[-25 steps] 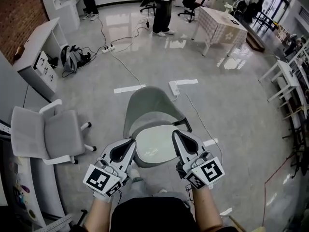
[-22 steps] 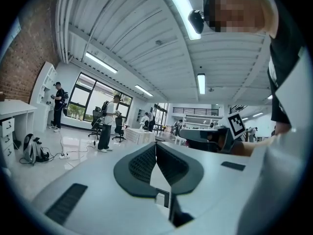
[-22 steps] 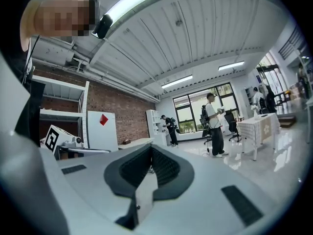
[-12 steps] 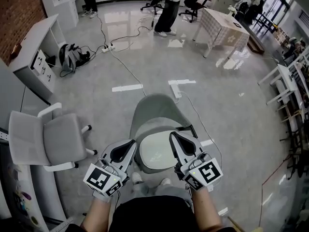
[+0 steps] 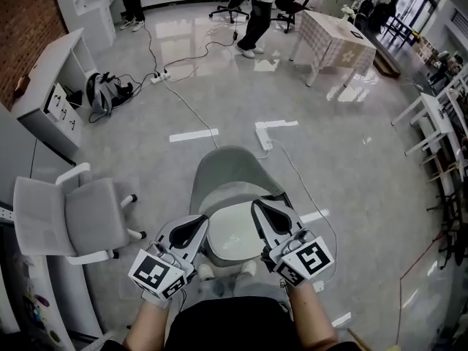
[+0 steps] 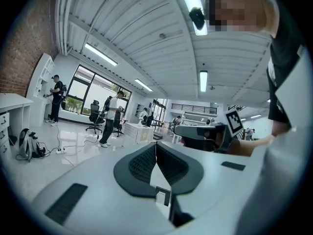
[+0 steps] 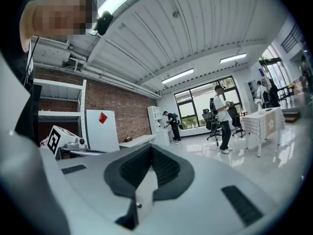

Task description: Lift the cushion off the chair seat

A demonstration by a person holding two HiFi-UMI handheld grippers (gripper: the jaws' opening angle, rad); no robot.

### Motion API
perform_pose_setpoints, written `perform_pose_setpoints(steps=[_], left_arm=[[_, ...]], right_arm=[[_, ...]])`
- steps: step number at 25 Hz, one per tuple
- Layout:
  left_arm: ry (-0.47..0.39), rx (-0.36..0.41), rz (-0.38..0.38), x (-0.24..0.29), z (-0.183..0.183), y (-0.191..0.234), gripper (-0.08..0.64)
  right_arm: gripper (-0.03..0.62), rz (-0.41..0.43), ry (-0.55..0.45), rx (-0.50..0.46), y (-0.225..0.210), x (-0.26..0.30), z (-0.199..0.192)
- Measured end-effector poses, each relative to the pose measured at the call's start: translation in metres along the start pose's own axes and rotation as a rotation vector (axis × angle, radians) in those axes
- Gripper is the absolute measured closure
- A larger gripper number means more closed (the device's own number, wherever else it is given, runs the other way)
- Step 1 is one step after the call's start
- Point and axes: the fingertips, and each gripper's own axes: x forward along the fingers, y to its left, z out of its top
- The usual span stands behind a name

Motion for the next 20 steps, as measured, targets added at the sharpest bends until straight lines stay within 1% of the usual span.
perform_pose_setpoints(steps=[5,10,15,20], left_arm=[[0.013,0.007,-0.005,0.017,-0.004,-0.015,0.546],[0.04,0.012,-0.039,0.033,-0.012,-0.031,0.546],[0.09,0.03,-0.075,0.054,-0.027,-0.05,0.546],[0.146,0.033,-0.105,0.066,-0.044,-0.062,0.545]], right_arm=[[0.583,-0.025,-0.01,0.007,-0.022,-0.018,-0.001],[0.583,-0.061,-0.014,0.038,-0.042,-0.037,-0.007],[0.583,-0.119,-0.009,0.085,-0.067,-0.062,-0.021],[0.583,-0.168,0.015,0.122,-0.087,-0.084,-0.043]])
